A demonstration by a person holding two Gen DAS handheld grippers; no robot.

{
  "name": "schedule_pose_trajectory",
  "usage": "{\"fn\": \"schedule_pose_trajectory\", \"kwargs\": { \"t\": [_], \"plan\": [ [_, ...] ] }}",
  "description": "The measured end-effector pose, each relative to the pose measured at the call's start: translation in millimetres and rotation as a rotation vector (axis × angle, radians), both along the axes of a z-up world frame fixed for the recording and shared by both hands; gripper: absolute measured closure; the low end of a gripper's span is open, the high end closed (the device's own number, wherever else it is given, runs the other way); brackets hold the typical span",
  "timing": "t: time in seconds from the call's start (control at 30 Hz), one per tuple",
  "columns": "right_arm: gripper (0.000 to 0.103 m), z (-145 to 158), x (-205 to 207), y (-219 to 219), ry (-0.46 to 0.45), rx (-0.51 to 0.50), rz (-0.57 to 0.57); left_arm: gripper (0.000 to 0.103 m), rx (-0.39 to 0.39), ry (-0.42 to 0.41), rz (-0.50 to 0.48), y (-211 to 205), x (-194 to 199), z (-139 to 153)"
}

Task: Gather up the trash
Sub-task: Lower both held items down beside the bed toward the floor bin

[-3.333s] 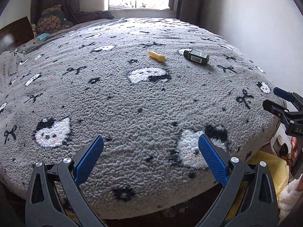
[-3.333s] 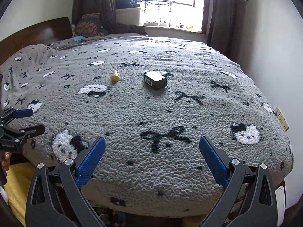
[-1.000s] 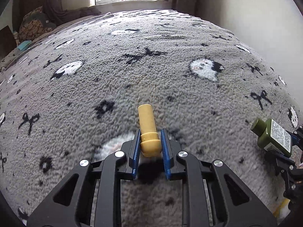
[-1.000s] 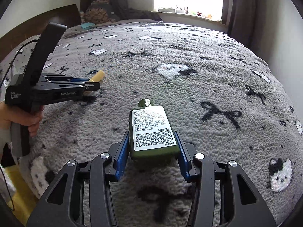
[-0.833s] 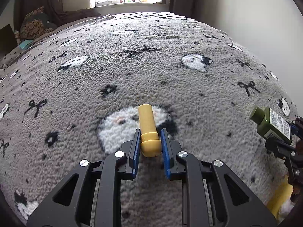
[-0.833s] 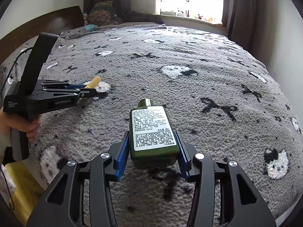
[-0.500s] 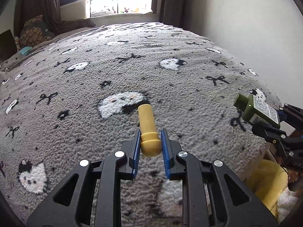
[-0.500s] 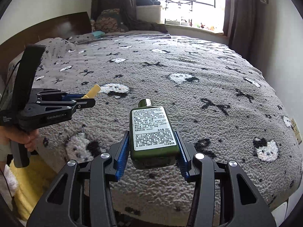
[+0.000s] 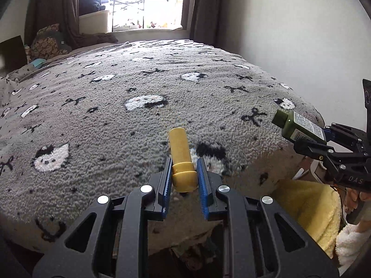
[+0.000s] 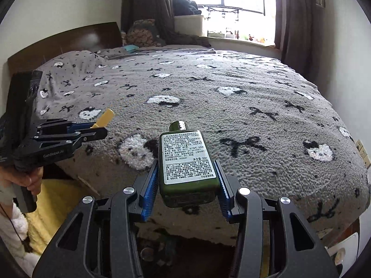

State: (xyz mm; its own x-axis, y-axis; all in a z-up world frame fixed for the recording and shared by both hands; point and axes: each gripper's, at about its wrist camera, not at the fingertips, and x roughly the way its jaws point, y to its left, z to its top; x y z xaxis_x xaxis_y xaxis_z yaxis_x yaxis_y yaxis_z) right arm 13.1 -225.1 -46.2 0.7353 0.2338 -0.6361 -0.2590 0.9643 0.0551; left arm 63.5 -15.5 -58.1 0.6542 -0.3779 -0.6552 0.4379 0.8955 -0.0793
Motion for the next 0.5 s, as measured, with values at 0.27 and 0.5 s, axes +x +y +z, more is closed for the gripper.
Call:
{"fn": "schedule_pose_trajectory", "kwargs": {
  "t": [0.27, 0.5],
  "plan": [
    [0.057, -38, -24, 6, 0.085, 0.016, -0.017, 0.083, -0.022, 0.073, -0.011, 11, -48, -38],
    [0.057, -84, -35, 10, 0.217, 0.077, -0.032, 0.083, 0.012, 0.161, -0.078, 2, -72, -81]
  ]
}}
